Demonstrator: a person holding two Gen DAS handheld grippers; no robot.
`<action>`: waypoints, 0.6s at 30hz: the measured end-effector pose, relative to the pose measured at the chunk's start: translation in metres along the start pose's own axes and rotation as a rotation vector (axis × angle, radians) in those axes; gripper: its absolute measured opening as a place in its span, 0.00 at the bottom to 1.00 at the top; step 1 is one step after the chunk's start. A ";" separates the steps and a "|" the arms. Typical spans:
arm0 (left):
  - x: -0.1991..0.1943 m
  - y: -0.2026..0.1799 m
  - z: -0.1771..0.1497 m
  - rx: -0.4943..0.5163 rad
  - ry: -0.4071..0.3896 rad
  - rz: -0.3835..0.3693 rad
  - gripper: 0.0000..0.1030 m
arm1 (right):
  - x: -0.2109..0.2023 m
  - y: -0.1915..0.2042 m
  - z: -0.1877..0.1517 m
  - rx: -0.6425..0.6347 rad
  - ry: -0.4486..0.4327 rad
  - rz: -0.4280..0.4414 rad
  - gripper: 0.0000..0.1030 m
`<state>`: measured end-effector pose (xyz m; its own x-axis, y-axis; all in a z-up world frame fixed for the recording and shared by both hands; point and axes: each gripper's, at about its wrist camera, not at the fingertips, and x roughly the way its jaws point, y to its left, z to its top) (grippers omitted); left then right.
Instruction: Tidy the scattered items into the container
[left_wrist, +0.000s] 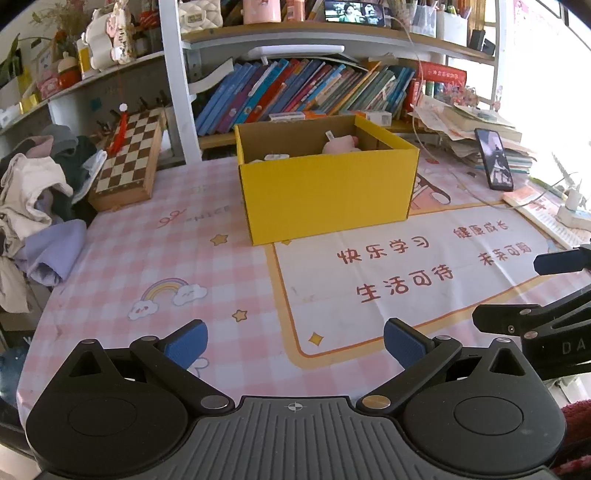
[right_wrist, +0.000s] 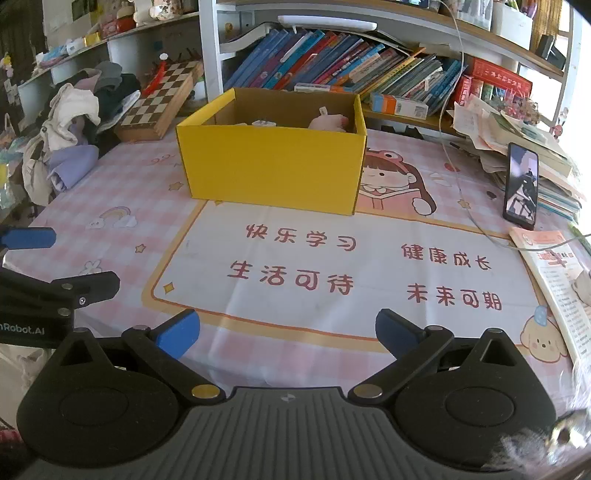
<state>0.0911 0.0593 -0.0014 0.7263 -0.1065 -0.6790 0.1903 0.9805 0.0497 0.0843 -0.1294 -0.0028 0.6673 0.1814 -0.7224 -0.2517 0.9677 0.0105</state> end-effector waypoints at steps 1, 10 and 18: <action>0.000 0.001 0.000 -0.002 0.000 -0.001 1.00 | 0.000 0.000 0.000 0.000 0.001 0.000 1.00; 0.001 0.003 0.001 -0.017 0.000 -0.002 1.00 | 0.000 0.000 0.000 -0.001 0.008 -0.003 1.00; 0.002 0.002 0.001 -0.016 0.004 -0.013 1.00 | 0.000 -0.001 -0.001 0.006 0.008 -0.008 1.00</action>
<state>0.0938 0.0607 -0.0015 0.7211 -0.1191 -0.6825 0.1891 0.9815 0.0285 0.0836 -0.1308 -0.0035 0.6632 0.1724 -0.7283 -0.2425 0.9701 0.0088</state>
